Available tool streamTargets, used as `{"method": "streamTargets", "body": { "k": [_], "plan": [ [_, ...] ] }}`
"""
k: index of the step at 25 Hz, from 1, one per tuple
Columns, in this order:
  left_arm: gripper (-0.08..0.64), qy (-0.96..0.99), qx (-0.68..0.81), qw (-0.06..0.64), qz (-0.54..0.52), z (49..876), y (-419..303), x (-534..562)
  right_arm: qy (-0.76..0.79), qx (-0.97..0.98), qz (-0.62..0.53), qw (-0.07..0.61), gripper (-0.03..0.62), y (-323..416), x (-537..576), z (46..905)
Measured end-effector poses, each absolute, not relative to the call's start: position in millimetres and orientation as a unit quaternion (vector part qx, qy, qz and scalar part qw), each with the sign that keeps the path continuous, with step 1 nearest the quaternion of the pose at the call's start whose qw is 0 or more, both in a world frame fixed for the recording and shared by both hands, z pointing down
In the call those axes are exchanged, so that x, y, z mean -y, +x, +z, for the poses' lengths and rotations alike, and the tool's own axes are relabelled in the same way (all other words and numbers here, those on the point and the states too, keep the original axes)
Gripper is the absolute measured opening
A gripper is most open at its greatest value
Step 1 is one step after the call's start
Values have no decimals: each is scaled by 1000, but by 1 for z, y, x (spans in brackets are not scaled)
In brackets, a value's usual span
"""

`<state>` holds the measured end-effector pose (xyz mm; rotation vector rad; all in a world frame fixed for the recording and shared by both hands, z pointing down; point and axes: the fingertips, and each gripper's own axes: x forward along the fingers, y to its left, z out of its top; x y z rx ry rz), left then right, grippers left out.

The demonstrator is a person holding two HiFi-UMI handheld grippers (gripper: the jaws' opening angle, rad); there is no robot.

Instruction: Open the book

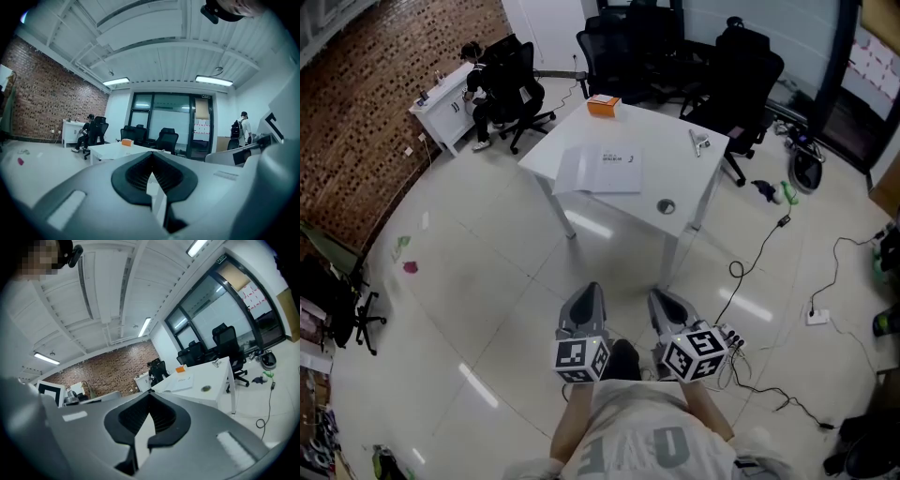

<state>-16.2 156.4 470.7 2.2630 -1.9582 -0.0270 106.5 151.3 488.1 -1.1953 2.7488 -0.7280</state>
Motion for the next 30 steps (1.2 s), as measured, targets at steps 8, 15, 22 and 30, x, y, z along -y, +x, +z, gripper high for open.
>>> {"method": "streamTargets", "body": {
  "k": [8, 15, 22, 30],
  "plan": [
    [17, 763, 645, 50, -7, 461, -7, -123, -355, -907, -227, 5, 2, 86, -130, 492],
    [17, 762, 644, 66, -3, 478, -24, -67, -369, -902, -222, -4, 3, 79, -77, 498],
    [17, 775, 626, 73, -48, 476, -57, 3, -396, -886, -239, -15, 3, 59, -2, 514],
    [17, 779, 624, 44, -40, 455, -132, 134, -389, -896, -214, 18, 2, -22, 122, 477]
  ]
}}
